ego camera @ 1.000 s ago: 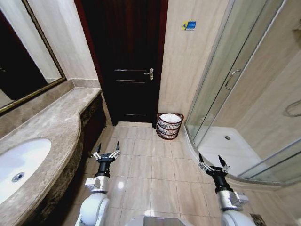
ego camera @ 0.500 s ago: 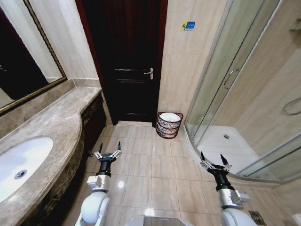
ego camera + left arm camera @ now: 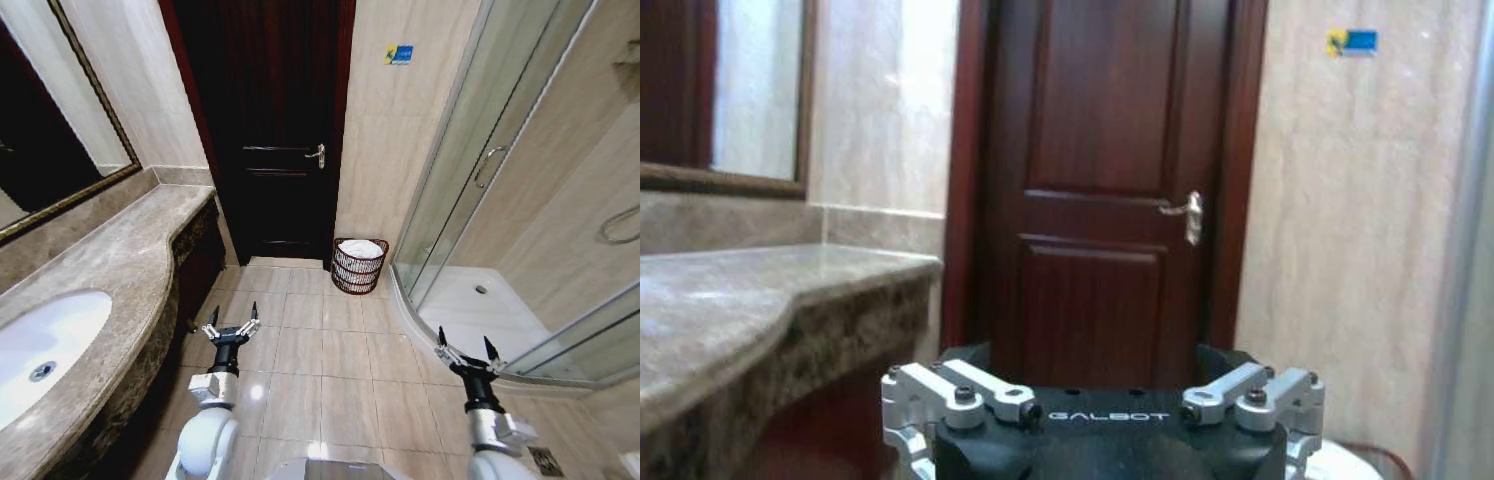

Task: Discard the used towel into the hamper.

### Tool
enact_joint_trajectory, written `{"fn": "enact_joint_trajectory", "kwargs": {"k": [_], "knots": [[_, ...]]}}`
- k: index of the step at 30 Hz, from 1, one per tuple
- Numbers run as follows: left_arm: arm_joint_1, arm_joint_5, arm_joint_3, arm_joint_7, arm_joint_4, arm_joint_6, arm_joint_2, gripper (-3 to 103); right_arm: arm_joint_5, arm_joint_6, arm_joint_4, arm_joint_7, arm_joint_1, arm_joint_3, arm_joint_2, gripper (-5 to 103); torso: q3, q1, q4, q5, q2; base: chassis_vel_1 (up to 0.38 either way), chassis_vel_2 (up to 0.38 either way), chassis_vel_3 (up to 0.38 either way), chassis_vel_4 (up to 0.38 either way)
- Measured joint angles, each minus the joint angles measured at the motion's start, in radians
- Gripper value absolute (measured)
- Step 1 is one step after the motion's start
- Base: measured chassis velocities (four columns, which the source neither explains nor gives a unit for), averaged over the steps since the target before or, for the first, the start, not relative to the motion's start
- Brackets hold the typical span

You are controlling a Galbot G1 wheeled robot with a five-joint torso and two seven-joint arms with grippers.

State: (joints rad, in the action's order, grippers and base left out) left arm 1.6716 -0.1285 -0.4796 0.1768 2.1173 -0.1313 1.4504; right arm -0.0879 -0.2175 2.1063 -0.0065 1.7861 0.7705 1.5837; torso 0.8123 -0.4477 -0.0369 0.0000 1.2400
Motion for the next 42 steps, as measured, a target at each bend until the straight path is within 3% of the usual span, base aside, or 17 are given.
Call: {"fn": "enact_joint_trajectory", "kwargs": {"k": [3,6,8,10,12,16,22,29,32,42], "knots": [[0.01,-0.021,-0.014,-0.073,-0.006,0.006,-0.002,100,-0.029,0.003,0.002,-0.003,0.006,-0.021,0.002,100,0.0,0.0,-0.0001,-0.0001,0.0,0.0,0.0,0.0,0.0],[0.011,-0.033,-0.028,-0.098,0.001,0.014,-0.02,100,-0.044,0.017,0.013,-0.026,-0.003,-0.002,-0.003,100,0.0,0.0,0.0,-0.0001,0.0,0.0,0.0,0.0,0.0],[0.008,-0.056,-0.055,-0.122,0.045,0.07,-0.041,100,-0.079,0.114,0.069,-0.043,-0.019,0.029,-0.018,100,0.0,0.0,0.0,0.0001,0.0,0.0,0.0,0.0,0.0],[0.007,-0.064,-0.061,-0.124,0.061,0.091,-0.045,100,-0.089,0.141,0.086,-0.043,-0.025,0.035,-0.022,100,0.0,0.0,0.0,0.0001,0.0,0.0,0.0,0.0,0.0],[0.001,-0.101,-0.093,-0.136,0.128,0.164,-0.058,100,-0.13,0.248,0.166,-0.039,-0.052,0.06,-0.038,100,0.0,0.0,-0.0002,-0.0002,0.0,0.0,0.0,0.0,0.0],[-0.007,-0.152,-0.161,-0.164,0.166,0.21,-0.084,100,-0.191,0.32,0.231,-0.045,-0.057,0.092,-0.067,100,0.0,0.0,0.0001,-0.0001,0.0,0.0,0.0,0.0,0.0],[0.003,-0.183,-0.242,-0.188,0.166,0.194,-0.096,100,-0.213,0.317,0.25,-0.043,-0.04,0.075,-0.084,100,0.0,0.0,-0.0001,0.0,0.0,0.0,0.0,0.0,0.0],[0.004,-0.181,-0.246,-0.177,0.16,0.171,-0.088,100,-0.186,0.344,0.252,0.002,-0.056,0.042,-0.077,100,0.0,0.0,0.0,-0.0001,0.0,0.0,0.0,0.0,0.0],[0.004,-0.179,-0.245,-0.174,0.159,0.169,-0.087,100,-0.176,0.372,0.261,0.061,-0.079,0.016,-0.077,100,0.0,0.0,-0.0001,0.0,0.0,0.0,0.0,0.0,0.0],[0.004,-0.177,-0.243,-0.172,0.158,0.168,-0.087,100,-0.166,0.383,0.264,0.073,-0.082,0.013,-0.075,100,0.0,0.0,0.0,-0.0001,0.0,0.0,0.0,0.0,0.0]]}}
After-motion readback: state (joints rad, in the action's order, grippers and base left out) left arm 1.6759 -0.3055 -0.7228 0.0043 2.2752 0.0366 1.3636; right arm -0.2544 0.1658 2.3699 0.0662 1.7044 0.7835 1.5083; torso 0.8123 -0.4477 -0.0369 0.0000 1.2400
